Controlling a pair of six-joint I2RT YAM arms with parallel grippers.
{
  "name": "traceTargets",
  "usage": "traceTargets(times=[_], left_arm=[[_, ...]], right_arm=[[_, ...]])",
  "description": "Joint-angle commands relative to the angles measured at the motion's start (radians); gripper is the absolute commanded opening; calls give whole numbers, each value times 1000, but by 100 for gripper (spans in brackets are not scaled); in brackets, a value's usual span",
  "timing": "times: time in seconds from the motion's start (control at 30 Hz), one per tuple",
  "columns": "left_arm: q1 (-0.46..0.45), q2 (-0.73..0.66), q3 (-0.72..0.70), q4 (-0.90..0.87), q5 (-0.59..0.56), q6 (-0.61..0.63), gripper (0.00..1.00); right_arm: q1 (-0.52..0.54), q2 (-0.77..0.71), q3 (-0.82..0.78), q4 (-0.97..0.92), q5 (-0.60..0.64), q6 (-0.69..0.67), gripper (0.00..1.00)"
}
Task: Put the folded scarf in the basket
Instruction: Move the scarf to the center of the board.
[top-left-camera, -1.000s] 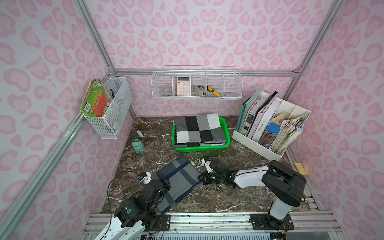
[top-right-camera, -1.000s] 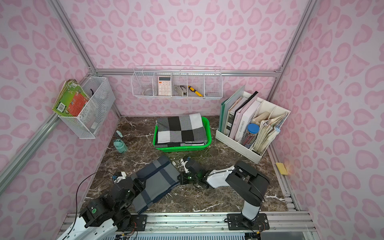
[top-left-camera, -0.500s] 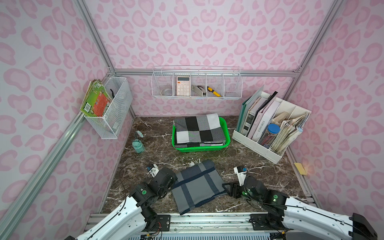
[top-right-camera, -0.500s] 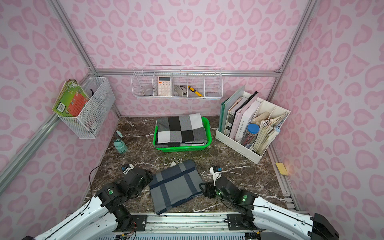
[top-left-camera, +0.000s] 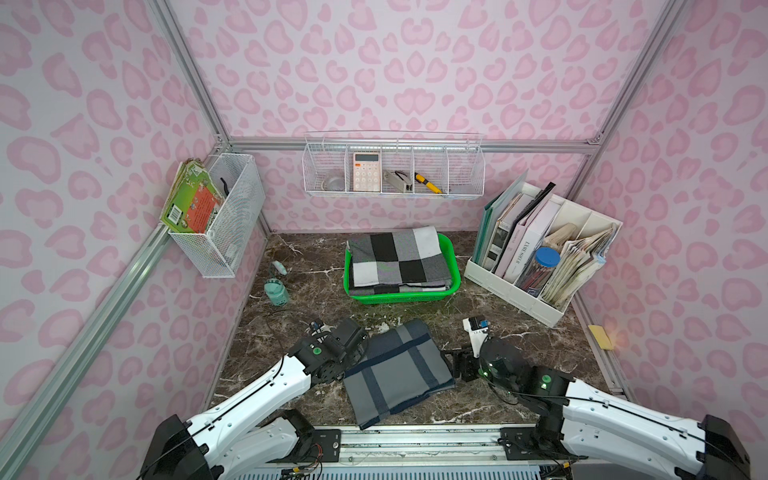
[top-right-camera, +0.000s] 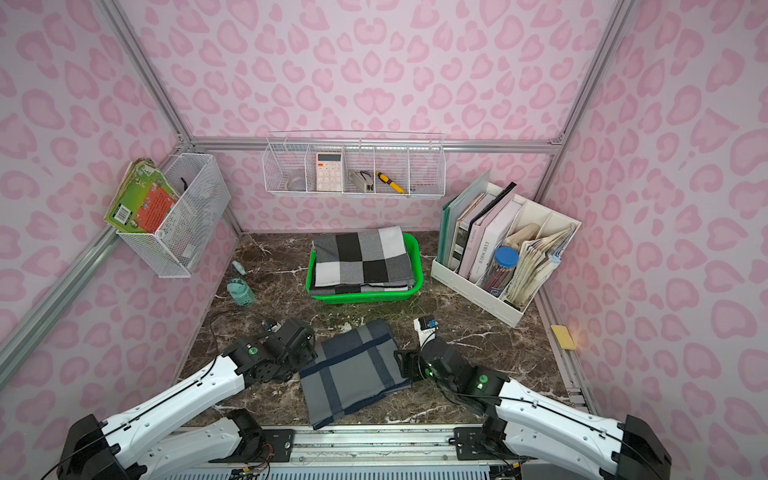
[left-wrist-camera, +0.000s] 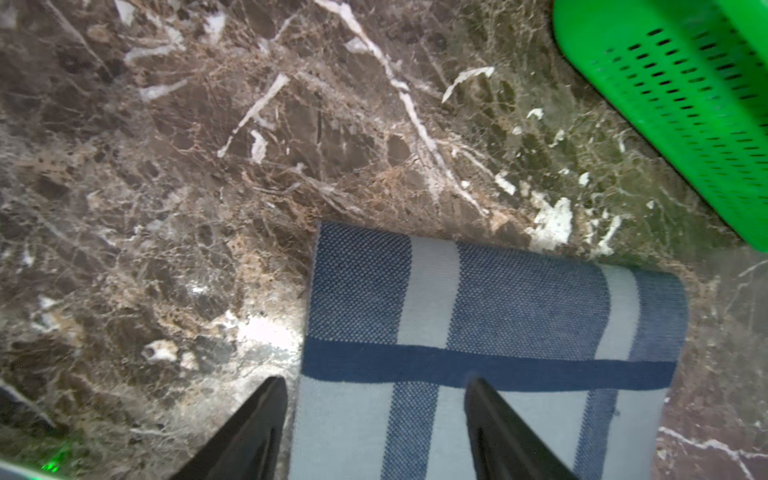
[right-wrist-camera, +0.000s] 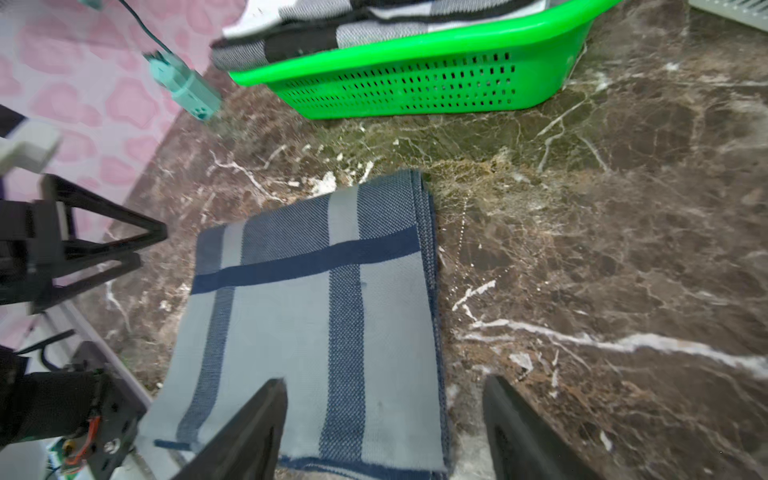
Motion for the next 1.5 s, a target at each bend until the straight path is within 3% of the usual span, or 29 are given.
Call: traceTargets(times=[0.0, 0.13, 0.37, 0.7, 0.8, 0.87, 0.9, 0.93, 1.2, 1.23, 1.33, 1.37, 1.47], left_arm=[[1, -19, -19, -26, -2, -31, 73], [1, -46, -48, -33, -1, -41, 73], [1, -61, -78, -52, 7, -28, 73], [1, -116, -115, -58, -9, -26, 73], [1, -136, -135, -42, 0, -28, 73], [1, -147, -145, -19, 21, -13, 73], [1, -150, -148, -5, 28, -5, 73], [1, -151, -149, 7, 38, 2, 73], [1, -121, -152, 133, 118, 79, 73], [1, -109, -153, 167, 142, 97, 72], [1, -72, -152, 244, 177, 122, 72], [1, -56, -148, 264, 180, 131, 72], [1, -13, -129, 307, 194, 169, 72]], right_arm=[[-18, 139, 46, 94, -19, -59, 77], [-56, 314, 109, 169, -44, -74, 75], [-177, 530, 162, 305, -216, -72, 65], [-183, 706, 227, 343, -279, -48, 57], [-182, 743, 252, 313, -257, -42, 37], [-184, 744, 249, 309, -252, -38, 10], [-184, 735, 239, 312, -242, -32, 2], [-186, 713, 221, 315, -223, -24, 0], [-318, 437, -48, 320, -201, 54, 1], [-334, 396, -74, 308, -217, 57, 10], [-362, 299, -114, 289, -281, 54, 51], [-367, 268, -126, 289, -296, 50, 59], [-371, 205, -156, 305, -292, 47, 66]])
